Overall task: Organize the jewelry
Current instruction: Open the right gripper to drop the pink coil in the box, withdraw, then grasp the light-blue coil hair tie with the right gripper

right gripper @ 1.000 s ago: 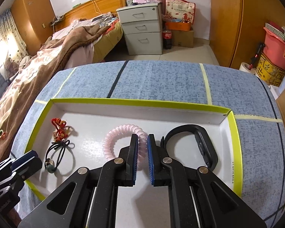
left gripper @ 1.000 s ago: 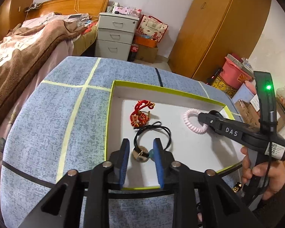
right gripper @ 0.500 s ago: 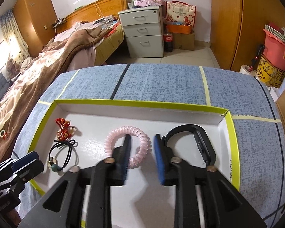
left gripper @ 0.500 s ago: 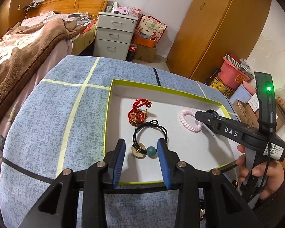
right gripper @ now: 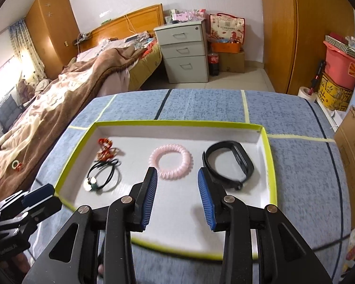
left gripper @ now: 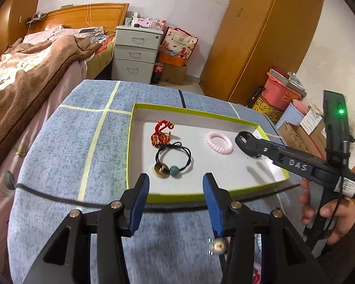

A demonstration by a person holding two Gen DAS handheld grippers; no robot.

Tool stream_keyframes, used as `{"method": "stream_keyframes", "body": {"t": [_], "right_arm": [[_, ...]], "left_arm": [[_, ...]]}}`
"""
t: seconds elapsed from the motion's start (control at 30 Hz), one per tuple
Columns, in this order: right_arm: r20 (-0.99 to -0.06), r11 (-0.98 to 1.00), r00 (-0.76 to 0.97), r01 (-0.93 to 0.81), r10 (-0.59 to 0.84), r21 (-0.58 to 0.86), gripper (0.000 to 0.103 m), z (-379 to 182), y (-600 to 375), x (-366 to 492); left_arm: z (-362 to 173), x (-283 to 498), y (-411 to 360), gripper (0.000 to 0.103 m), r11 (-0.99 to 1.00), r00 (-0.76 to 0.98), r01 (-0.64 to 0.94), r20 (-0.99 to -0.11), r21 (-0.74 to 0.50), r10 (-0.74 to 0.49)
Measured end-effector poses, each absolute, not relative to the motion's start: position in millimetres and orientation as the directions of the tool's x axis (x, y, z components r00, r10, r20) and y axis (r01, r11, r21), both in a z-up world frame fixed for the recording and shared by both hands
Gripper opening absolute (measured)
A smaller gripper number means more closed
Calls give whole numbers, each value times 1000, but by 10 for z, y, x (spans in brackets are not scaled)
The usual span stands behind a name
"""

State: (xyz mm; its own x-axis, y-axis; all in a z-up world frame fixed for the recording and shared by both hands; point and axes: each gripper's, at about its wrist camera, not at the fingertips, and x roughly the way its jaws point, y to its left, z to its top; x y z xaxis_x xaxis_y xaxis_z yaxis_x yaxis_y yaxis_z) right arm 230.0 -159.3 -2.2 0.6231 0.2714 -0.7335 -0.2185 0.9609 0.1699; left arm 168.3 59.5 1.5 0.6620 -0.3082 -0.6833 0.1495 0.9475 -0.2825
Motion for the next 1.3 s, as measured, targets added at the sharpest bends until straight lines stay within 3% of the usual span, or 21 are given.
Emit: {"method": "stream_keyframes", "body": {"t": [0.7,1.3], "right_arm": [[-743,958,611,-240,274,156,37,-183,-1880,1245],[-795,952,541,-272,274,143,37,-452,-1767,1065]], "left_arm": [[-57,963,485,51,931,633,240,-684,-273,-364],[-279,695,302,51,916,569,282,-719,-284,-399]]}}
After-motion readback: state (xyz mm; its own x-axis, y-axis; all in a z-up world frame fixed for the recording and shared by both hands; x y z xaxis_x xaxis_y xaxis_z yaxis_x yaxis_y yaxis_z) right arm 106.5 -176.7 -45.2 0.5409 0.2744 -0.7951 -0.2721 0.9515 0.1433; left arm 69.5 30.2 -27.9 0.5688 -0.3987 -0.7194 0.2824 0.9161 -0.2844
